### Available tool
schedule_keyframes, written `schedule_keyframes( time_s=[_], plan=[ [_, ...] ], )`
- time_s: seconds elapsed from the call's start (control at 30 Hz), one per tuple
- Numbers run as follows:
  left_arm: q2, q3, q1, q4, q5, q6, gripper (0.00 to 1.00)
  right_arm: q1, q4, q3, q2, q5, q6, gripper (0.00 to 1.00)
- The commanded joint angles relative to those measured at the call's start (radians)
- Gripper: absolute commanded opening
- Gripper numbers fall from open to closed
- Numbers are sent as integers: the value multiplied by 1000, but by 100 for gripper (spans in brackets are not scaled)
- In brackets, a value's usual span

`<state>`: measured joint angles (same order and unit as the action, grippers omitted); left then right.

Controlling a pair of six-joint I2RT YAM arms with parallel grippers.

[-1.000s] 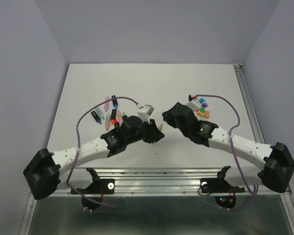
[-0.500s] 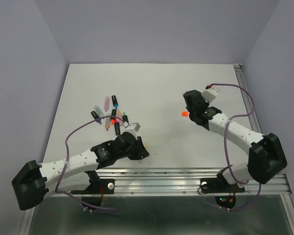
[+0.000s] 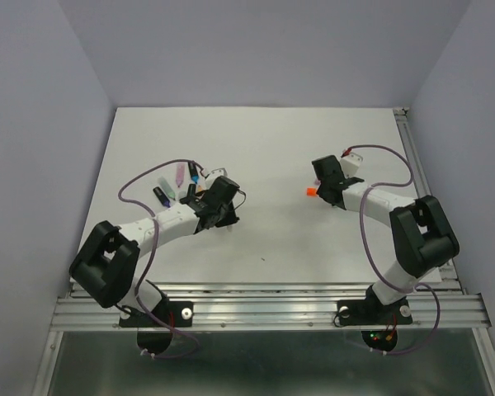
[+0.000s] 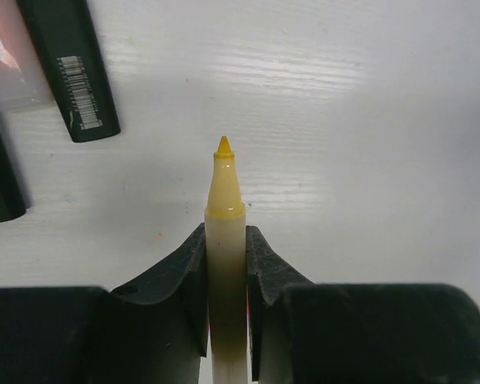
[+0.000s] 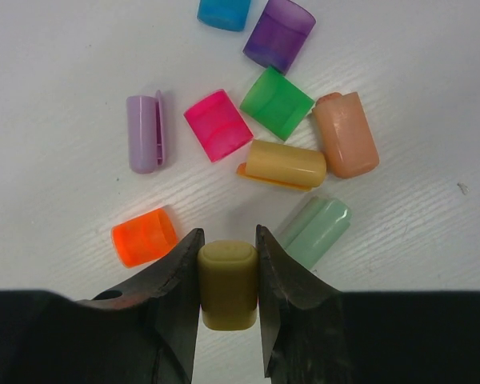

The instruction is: Open the pen caps

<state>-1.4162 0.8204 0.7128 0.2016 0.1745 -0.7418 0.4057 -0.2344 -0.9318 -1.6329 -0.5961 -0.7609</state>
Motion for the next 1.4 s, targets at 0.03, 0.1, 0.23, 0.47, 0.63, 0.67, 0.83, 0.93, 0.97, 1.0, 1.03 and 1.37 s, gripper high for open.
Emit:
schedule_keyframes(
  time_s=[0.03, 0.1, 0.23, 0.47, 0.63, 0.67, 0.83, 0.93, 0.97, 1.0, 1.03, 1.37],
  plan=[
    [-59, 75, -35, 53, 49, 47, 8, -11, 52, 16, -19, 15, 35, 23],
    [-91, 95, -44, 68, 65, 45, 8, -13, 27, 7, -21, 12, 35, 30],
    [-118, 112, -70, 87, 79, 56, 8, -13, 11, 5, 7, 12, 46, 55],
    [-139, 117, -107, 107, 88, 74, 10, -13, -43, -2, 171, 59, 69, 85],
    [-144, 111, -124, 120, 98, 81, 20, -15, -56, 62, 339, 110, 81, 100],
    [-142, 114, -125, 124, 103, 82, 29, -13, -54, 97, 372, 120, 81, 100],
    [-133, 118, -125, 147, 109, 93, 50, -13, -89, 180, 556, 170, 88, 100],
    [-106, 112, -125, 156, 109, 91, 55, -15, -149, 195, 622, 167, 66, 100],
    [-95, 109, -125, 160, 103, 90, 56, -13, -166, 197, 639, 160, 55, 100],
    [-81, 111, -127, 163, 99, 90, 57, -13, -186, 198, 653, 151, 40, 100],
    [-44, 109, -127, 168, 92, 87, 59, -13, -218, 205, 666, 130, 8, 100],
    [292, 160, -133, 240, 342, -54, 99, -13, -362, 274, 850, 42, -113, 100]
  ],
)
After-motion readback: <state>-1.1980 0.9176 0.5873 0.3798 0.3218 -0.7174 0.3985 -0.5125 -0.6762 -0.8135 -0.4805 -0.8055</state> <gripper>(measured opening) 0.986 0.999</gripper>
